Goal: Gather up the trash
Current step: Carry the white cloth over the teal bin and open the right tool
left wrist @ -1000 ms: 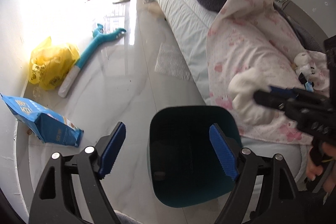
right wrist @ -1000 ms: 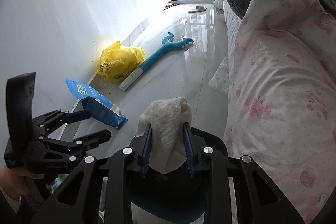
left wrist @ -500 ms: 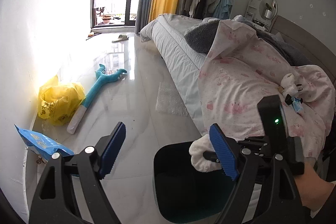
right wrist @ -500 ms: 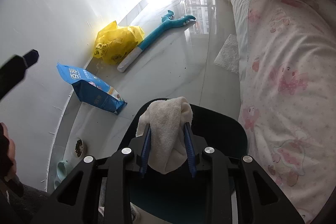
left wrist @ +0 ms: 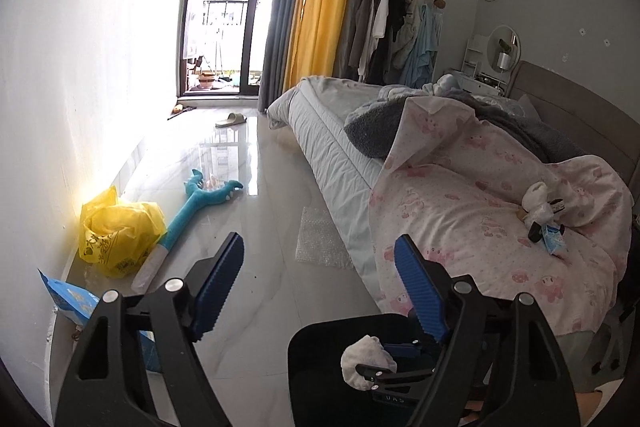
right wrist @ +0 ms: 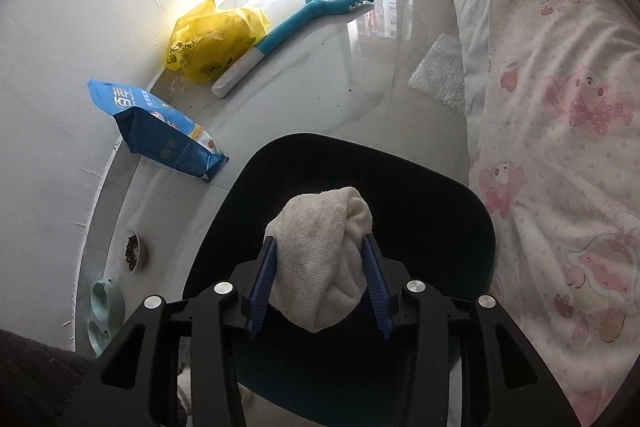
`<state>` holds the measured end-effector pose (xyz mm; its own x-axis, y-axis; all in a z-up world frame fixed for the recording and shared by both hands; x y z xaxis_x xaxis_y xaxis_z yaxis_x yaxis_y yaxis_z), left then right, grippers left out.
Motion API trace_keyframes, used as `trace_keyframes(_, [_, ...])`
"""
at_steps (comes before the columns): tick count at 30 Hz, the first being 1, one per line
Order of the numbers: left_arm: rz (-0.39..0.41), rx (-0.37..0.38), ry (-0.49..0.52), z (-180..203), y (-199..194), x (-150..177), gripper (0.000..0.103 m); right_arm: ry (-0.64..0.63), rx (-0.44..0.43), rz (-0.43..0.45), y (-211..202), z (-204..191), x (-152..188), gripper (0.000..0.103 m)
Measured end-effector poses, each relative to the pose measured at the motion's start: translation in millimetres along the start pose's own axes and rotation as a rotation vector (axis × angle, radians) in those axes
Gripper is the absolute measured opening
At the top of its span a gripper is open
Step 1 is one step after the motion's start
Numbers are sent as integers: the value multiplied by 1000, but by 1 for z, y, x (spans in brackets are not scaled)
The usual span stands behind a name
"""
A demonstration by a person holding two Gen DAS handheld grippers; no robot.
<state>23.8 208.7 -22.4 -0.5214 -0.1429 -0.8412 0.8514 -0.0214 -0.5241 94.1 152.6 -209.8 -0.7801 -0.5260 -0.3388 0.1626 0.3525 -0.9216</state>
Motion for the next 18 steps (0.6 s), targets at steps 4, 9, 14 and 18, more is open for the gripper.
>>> trace_keyframes(4, [-7, -8, 13, 7, 1, -3, 79, -3, 6, 4, -6, 4, 2, 62])
trace_keyframes(9, [-30, -26, 8, 15, 4, -6, 87, 6, 1, 23, -19, 14, 4, 69])
trace_keyframes(14, [9, 4, -18, 25, -2, -17, 95, 9, -18, 58, -39, 21, 5, 71])
trace_keyframes(18, [36, 2, -19, 33, -7, -24, 96, -1, -28, 105, -61, 24, 5, 73])
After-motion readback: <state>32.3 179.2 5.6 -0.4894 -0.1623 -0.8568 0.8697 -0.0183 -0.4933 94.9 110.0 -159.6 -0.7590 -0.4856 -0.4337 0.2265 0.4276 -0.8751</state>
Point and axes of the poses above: each gripper's, at about its wrist camera, not at the fingertips, and y roughly the way its jaws point, z to its right, x to its underside, the point moved 1 cm from there along y, roughly the way its jaws point, and after that the axes turned 2 degrees about -z, right-handed, at the moved point
